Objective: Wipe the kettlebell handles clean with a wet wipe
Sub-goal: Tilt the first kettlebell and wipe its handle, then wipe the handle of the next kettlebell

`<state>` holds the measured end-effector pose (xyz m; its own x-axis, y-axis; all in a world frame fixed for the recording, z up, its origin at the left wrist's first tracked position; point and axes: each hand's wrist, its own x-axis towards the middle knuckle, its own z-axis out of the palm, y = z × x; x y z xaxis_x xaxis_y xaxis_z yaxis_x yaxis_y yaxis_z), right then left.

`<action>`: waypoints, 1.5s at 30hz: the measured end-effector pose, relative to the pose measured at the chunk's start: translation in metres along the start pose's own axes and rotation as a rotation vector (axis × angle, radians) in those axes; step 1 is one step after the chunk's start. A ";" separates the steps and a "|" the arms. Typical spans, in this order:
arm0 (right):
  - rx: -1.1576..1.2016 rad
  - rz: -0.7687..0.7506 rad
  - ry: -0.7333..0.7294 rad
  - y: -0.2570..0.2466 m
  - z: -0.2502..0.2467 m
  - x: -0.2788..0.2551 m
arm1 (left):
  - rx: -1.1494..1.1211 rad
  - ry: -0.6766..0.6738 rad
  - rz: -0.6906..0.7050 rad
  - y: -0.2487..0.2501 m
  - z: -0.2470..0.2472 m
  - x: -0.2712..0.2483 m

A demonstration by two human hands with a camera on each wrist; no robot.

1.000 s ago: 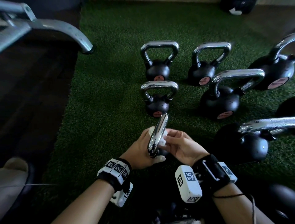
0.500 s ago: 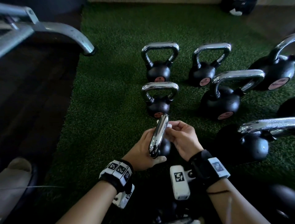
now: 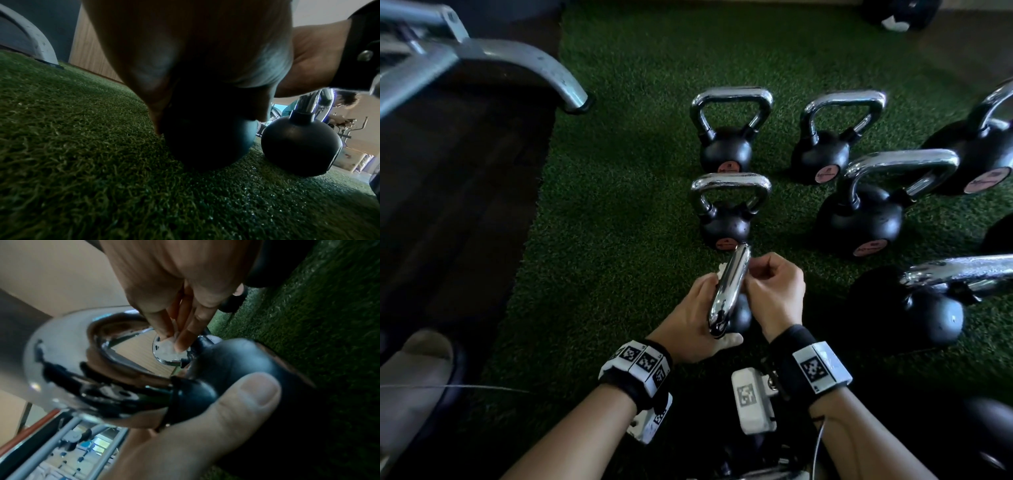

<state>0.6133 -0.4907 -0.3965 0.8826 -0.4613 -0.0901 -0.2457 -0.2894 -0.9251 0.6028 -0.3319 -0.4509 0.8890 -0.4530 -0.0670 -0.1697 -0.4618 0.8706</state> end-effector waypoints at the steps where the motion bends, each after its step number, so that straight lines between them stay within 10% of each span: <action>1: -0.039 -0.021 -0.013 0.001 0.000 0.000 | 0.012 0.000 0.004 0.000 0.000 0.000; 10: -0.176 0.007 -0.287 0.004 -0.032 0.020 | 0.091 -0.037 0.074 -0.002 -0.003 -0.005; 13: -0.154 -0.199 -0.223 -0.002 -0.042 0.030 | 0.038 -0.019 0.034 0.000 -0.002 -0.007; 21: -0.375 -0.529 -0.591 -0.028 -0.032 0.043 | 0.262 0.001 0.042 0.005 -0.007 -0.012; 27: -0.405 -0.587 -0.429 -0.012 -0.059 0.034 | 0.341 0.068 0.122 -0.004 -0.008 -0.015; 34: -0.468 -0.525 -0.259 0.009 -0.089 0.007 | -0.168 0.191 -0.028 -0.005 -0.010 -0.008; 45: -0.367 -0.527 -0.276 0.013 -0.076 0.021 | -0.008 0.298 -0.161 -0.001 -0.006 -0.010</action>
<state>0.5983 -0.5677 -0.3821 0.9789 0.0342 0.2015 0.1667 -0.7035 -0.6908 0.5964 -0.3226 -0.4479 0.9895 -0.1317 -0.0595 -0.0150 -0.5032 0.8641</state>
